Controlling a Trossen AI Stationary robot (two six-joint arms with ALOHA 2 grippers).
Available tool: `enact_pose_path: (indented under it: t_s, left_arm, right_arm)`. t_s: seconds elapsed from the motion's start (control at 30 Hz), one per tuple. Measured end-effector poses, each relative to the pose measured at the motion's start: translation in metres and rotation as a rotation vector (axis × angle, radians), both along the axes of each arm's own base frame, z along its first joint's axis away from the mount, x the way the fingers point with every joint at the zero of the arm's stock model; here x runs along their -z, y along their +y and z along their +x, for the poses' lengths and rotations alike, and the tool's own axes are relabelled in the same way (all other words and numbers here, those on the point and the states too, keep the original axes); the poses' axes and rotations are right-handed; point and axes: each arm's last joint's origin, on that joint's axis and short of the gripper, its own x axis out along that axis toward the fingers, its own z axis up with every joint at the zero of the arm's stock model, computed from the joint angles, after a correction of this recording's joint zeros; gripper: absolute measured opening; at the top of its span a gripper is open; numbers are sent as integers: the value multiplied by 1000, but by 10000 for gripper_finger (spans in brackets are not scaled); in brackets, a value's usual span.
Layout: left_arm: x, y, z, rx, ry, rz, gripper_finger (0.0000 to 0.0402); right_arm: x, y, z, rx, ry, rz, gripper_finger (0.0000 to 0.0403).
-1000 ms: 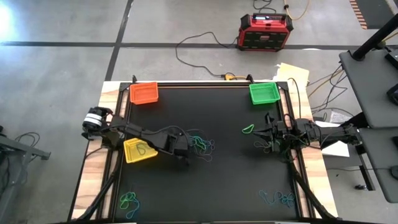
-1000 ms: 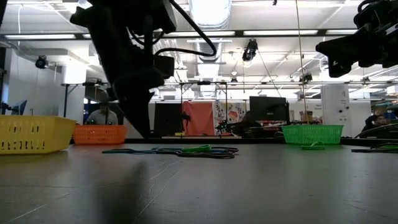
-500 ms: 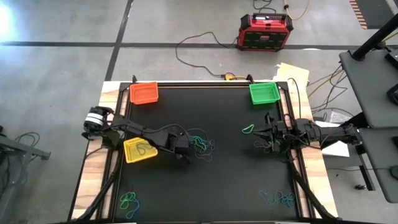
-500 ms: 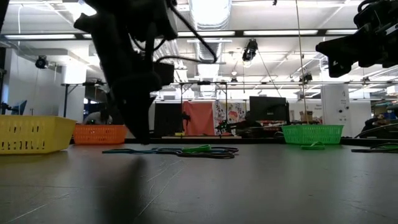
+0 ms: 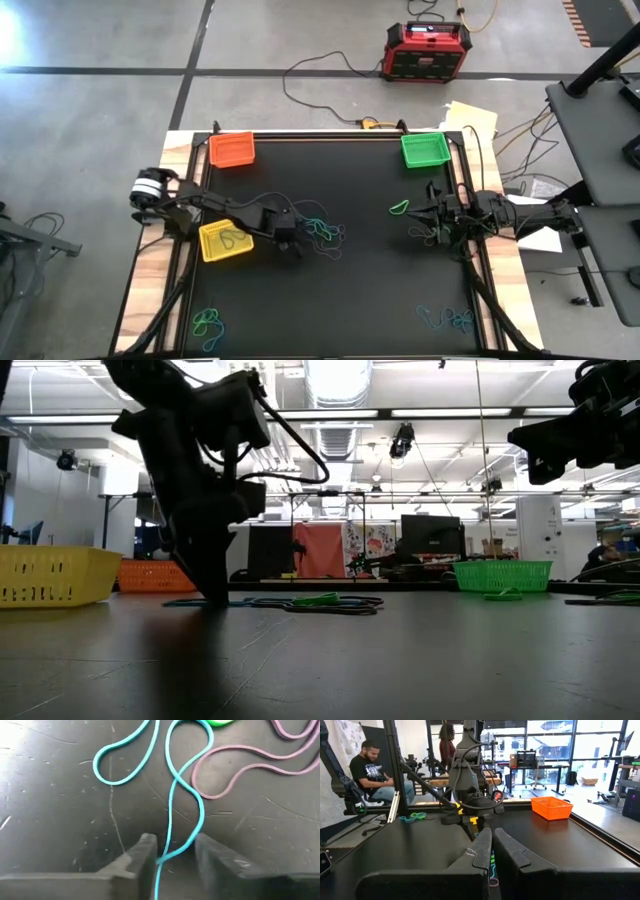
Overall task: Sort rubber bands into baskets
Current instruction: Put the blue rubber band into the yellow bin
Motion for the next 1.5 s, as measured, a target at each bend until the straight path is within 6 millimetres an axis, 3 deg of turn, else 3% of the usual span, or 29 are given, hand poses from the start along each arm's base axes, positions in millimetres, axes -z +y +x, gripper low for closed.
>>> enact_pose_path:
  t_s: [0.1, 0.17, 0.43, 0.97, 1.27, 1.5]
  left_arm:
    - [5, 1, -4, -17, -10, 0, 32]
    - [7, 1, -6, -26, -16, -2, 10]
    - [2, -5, -6, 19, -23, -5, 2]
    - [-40, -25, -15, 139, -152, -48, 0]
    - [-59, -31, -31, 149, -138, -45, 0]
    - [-96, -26, -52, 124, -183, -54, 0]
  right_arm:
    - [0, 0, 0, 0, 0, 0, 9]
    - [0, 0, 0, 0, 0, 0, 9]
    - [0, 0, 0, 0, 0, 0, 9]
    - [0, 0, 0, 0, 0, 0, 9]
    - [0, 0, 0, 0, 0, 0, 9]
    - [0, 0, 0, 0, 0, 0, 9]
